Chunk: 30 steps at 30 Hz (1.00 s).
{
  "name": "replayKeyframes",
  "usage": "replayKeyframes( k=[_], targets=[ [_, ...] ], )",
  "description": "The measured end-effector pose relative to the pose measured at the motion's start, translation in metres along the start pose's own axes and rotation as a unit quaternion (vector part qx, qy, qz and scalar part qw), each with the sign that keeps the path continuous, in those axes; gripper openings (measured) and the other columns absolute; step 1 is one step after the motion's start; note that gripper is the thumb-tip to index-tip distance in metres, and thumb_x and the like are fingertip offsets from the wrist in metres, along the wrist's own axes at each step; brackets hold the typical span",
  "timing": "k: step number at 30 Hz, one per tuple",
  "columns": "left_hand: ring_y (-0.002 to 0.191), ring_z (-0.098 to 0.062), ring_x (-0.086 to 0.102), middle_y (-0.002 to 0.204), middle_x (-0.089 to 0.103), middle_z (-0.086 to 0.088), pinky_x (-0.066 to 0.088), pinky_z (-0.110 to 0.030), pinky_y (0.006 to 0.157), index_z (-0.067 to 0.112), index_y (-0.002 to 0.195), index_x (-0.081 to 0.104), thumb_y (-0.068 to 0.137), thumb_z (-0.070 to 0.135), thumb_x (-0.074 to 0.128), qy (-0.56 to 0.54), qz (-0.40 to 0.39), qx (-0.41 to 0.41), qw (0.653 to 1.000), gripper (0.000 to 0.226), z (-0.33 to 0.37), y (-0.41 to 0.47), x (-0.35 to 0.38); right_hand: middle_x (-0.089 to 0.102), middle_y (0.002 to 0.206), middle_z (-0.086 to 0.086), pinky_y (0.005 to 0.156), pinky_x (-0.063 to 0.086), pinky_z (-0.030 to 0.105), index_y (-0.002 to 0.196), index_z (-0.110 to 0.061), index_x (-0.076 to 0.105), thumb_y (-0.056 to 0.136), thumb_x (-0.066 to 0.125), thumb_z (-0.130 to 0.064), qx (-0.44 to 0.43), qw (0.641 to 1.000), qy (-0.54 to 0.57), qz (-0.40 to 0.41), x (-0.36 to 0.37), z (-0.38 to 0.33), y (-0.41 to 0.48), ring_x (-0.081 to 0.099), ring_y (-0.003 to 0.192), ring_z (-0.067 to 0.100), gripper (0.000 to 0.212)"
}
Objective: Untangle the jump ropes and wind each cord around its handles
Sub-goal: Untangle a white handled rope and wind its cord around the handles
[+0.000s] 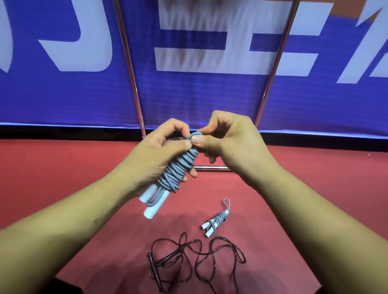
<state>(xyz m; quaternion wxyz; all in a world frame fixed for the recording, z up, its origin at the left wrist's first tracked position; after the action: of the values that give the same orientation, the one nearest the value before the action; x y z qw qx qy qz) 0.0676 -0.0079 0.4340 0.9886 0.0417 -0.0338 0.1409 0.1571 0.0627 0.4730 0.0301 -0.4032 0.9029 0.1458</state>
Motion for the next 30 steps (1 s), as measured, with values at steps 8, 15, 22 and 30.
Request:
replayKeyframes(
  k=[8,15,22,30],
  targets=[
    [0.054,-0.031,0.062,0.081,0.060,-0.019,0.052,-0.032,0.050,0.018,0.090,0.048,0.096,0.012,0.055,-0.057,-0.003,-0.017,0.998,0.011,-0.004,0.002,0.001,0.067,0.076,0.012,0.059,0.051,0.023,0.089,0.000,0.065,0.084,0.072,-0.002,-0.021,0.999,-0.024,-0.042,0.000,-0.009,-0.001,0.059,0.054,0.015,0.009],
    [0.052,-0.028,0.060,0.078,0.062,-0.015,0.050,-0.029,0.047,0.015,0.099,0.047,0.094,0.019,0.050,-0.118,0.006,-0.033,0.992,0.007,-0.002,0.002,0.003,0.064,0.070,0.008,0.060,0.050,0.023,0.103,0.005,0.068,0.091,0.061,0.001,-0.013,0.999,0.047,0.003,-0.002,0.002,0.002,0.056,0.057,0.016,0.014],
    [0.047,-0.025,0.056,0.076,0.053,-0.012,0.049,-0.029,0.046,0.014,0.096,0.052,0.087,0.022,0.062,-0.126,-0.022,-0.072,0.989,0.016,-0.012,-0.003,0.010,0.053,0.053,-0.001,0.051,0.034,0.025,0.085,-0.008,0.070,0.090,0.068,-0.016,-0.010,0.999,-0.039,-0.005,-0.005,0.001,0.003,0.041,0.049,0.017,0.010],
    [0.043,-0.026,0.054,0.081,0.063,-0.019,0.047,-0.026,0.044,0.015,0.080,0.056,0.090,0.013,0.044,-0.147,-0.006,-0.101,0.984,0.016,-0.020,-0.002,0.014,0.059,0.062,0.000,0.058,0.040,0.031,0.070,-0.019,0.061,0.089,0.055,-0.013,0.024,0.994,-0.008,0.104,-0.003,0.020,0.002,0.047,0.055,0.018,0.021]
  ],
)
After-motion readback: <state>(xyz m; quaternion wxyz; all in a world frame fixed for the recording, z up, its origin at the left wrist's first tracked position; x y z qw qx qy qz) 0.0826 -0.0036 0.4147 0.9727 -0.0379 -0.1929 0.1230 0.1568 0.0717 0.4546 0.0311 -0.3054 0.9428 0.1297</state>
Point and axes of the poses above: each hand's wrist, its own y-axis towards the middle knuckle, its own x-axis out of the palm, z = x × y, the point moved 10 cm from there along y, towards the middle knuckle
